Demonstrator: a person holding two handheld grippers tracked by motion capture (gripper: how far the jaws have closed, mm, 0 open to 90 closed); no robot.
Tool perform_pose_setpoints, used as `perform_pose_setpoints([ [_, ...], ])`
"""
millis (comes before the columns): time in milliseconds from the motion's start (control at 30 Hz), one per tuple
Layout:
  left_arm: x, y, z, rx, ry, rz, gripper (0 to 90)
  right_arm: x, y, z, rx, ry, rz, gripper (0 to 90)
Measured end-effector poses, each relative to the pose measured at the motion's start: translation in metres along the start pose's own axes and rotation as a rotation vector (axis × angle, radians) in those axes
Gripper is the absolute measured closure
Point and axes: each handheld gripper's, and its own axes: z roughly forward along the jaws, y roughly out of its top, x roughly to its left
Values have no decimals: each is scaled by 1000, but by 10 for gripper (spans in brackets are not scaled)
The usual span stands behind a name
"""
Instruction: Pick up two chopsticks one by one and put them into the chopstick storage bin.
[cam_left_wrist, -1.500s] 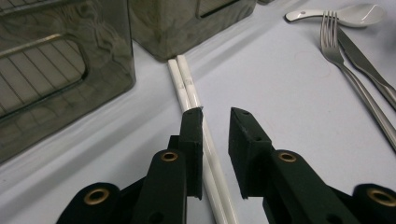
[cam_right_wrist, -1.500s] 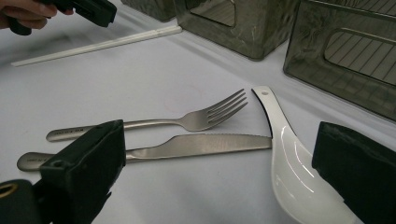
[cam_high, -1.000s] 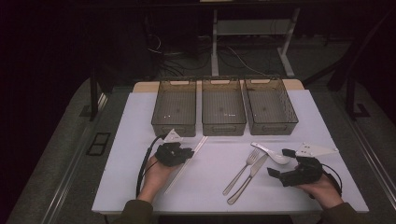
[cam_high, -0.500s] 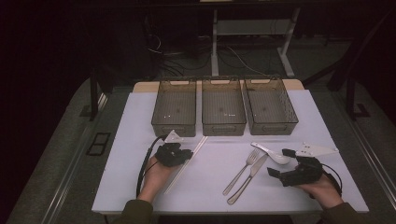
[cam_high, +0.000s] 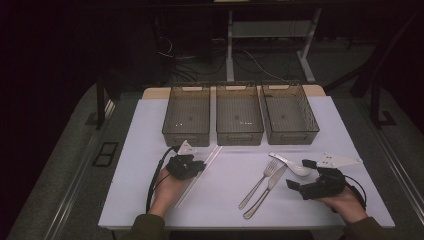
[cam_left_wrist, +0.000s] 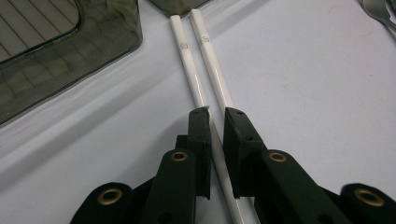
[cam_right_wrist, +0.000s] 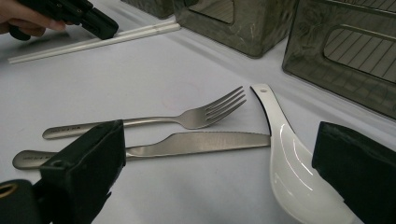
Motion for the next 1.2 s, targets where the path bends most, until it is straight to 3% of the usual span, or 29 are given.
perform_pose_setpoints([
  [200, -7, 0, 0, 7, 52, 17, 803, 0, 0, 0, 2, 0, 1, 30],
  [400, -3, 0, -5, 22, 78, 17, 832, 0, 0, 0, 0, 1, 1, 30],
  [533, 2, -3, -6, 14, 52, 3, 833, 0, 0, -1, -1, 2, 1, 30],
  [800, 0, -4, -6, 8, 60, -7, 832, 0, 0, -1, -1, 1, 2, 30],
  [900, 1, -4, -6, 3, 54, -38, 838, 0, 0, -1, -1, 1, 1, 30],
  [1100, 2, -2, -9, 20, 49, -2, 841, 1, 0, -1, -4, -1, 0, 30],
  [1200, 0, -1, -11, 17, 49, -5, 841, 0, 0, -1, -5, 0, 1, 30],
])
